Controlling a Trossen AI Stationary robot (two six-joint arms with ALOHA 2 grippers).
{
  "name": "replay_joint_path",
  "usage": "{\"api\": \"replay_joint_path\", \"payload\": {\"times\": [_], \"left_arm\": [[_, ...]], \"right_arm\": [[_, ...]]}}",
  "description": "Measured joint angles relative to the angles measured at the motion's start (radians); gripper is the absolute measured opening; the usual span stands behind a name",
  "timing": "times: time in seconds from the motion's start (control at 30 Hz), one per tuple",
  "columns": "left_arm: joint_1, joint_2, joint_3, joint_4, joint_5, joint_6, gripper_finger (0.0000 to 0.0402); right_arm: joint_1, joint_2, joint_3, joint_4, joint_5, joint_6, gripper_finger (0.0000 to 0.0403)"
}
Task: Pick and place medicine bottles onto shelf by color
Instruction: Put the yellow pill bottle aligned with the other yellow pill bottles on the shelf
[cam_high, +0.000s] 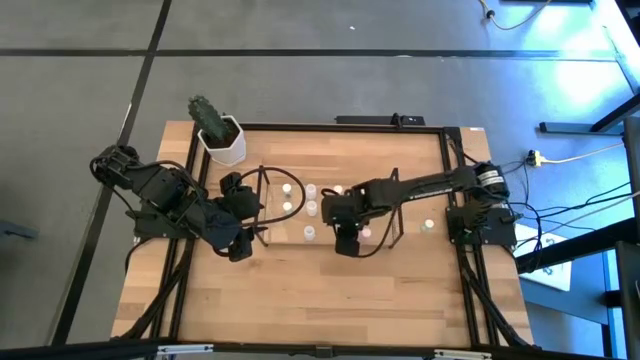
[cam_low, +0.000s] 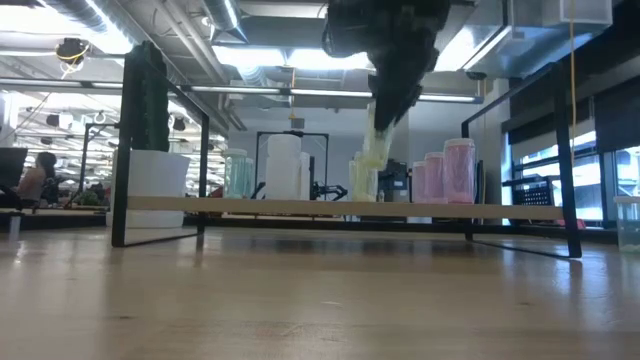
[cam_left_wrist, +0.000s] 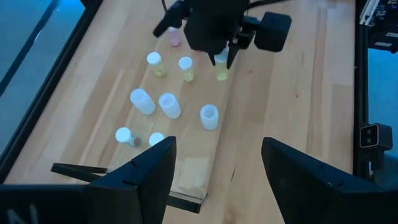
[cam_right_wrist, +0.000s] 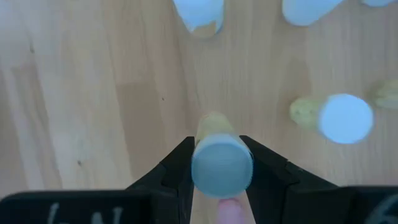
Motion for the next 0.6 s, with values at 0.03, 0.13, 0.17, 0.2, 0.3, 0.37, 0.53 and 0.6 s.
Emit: {"api": "replay_joint_path", "payload": {"times": [0.03, 0.13, 0.17, 0.2, 0.3, 0.37, 0.53, 0.6], "left_arm": [[0.0, 0.0, 0.0, 0.0, 0.0, 0.0, 0.0231], [0.0, 0.0, 0.0, 0.0, 0.0, 0.001, 0.0231], [0.0, 0.0, 0.0, 0.0, 0.0, 0.001, 0.0231], [0.0, 0.0, 0.0, 0.0, 0.0, 0.002, 0.0231], [0.0, 0.0, 0.0, 0.0, 0.0, 0.002, 0.0231], [-0.001, 0.0, 0.0, 0.0, 0.0, 0.002, 0.0231], [-0.003, 0.0, 0.0, 0.0, 0.0, 0.002, 0.0231], [-0.003, 0.0, 0.0, 0.0, 0.0, 0.002, 0.0231]], "right_arm": [[0.0, 0.007, 0.0, 0.0, 0.0, -0.009, 0.0114], [0.0, 0.03, 0.0, 0.001, 0.0, -0.014, 0.0114], [0.0, 0.038, 0.0, 0.001, 0.0, -0.016, 0.0114], [0.0, 0.044, 0.0, 0.0, 0.0, -0.022, 0.0114], [-0.001, 0.052, 0.0, 0.0, 0.01, -0.056, 0.0114], [-0.001, 0.058, 0.0, 0.0, 0.026, -0.061, 0.0114], [-0.001, 0.059, -0.001, 0.01, 0.027, -0.066, 0.0114], [-0.001, 0.059, -0.001, 0.01, 0.027, -0.069, 0.0115]]}}
